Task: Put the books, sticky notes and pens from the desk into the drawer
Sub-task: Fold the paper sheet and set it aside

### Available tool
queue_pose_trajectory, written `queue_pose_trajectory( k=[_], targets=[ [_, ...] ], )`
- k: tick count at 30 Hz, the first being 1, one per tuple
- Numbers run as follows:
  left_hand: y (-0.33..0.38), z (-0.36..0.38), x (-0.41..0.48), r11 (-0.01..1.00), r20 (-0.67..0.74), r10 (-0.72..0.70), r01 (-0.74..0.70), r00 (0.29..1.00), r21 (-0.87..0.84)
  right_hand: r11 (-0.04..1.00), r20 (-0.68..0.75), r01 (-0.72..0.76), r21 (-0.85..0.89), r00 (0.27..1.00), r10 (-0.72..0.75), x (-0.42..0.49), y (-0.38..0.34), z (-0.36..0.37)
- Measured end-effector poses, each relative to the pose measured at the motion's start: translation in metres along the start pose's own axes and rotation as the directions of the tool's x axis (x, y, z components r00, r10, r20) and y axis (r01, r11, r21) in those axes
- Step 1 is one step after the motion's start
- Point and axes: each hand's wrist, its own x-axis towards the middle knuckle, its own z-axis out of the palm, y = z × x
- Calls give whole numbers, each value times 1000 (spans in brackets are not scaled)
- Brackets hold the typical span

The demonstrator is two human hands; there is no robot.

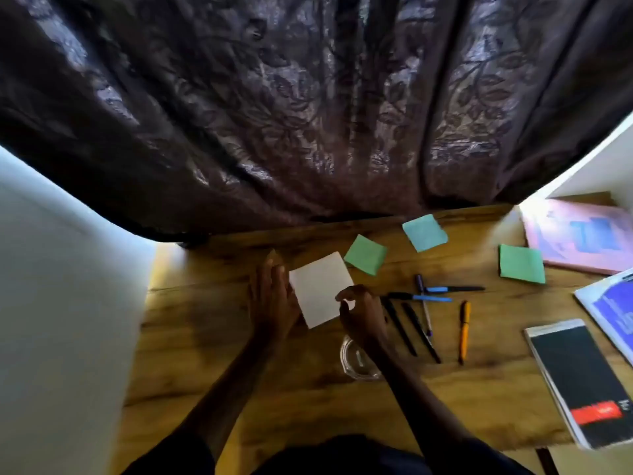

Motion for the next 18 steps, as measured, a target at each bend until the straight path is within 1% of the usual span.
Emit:
queue_pose_trajectory(
  k=[1,2,4,6,7,9,10,12,14,16,18],
  targets=[
    [-9,3,1,1000,66,-19,19,998,-2,1000,-3,1,-13,1000,-1,1,-3,6],
    [-16,2,1,999,96,-46,46,994,-7,999,-1,-14,-35,1000,14,0,-8,9],
    [-32,9,0,997,206,-76,76,976,6,998,16,-38,-43,999,39,-4,-16,13],
    [-42,13,3,995,345,-97,100,933,7,999,13,-11,-47,1000,12,-5,-21,19],
    [-47,13,6,995,379,-95,96,921,17,999,12,5,-54,1000,-5,-5,-23,20],
    [-50,12,12,997,385,-76,72,920,25,997,23,8,-83,1000,-6,-4,-23,22],
    [-52,11,13,997,373,-73,79,925,0,996,31,1,-93,1000,1,-3,-23,25],
    [-54,9,17,980,332,-83,136,940,-142,995,51,-11,-101,999,16,0,-23,32],
    [-55,7,20,906,306,-151,255,940,-337,992,71,-11,-124,997,20,3,-21,38],
    [-53,2,22,793,350,-216,373,911,-481,988,93,-21,-154,995,36,6,-18,47],
    [-51,-5,23,722,435,-245,462,867,-516,986,111,-59,-156,991,76,8,-16,56]
  ],
)
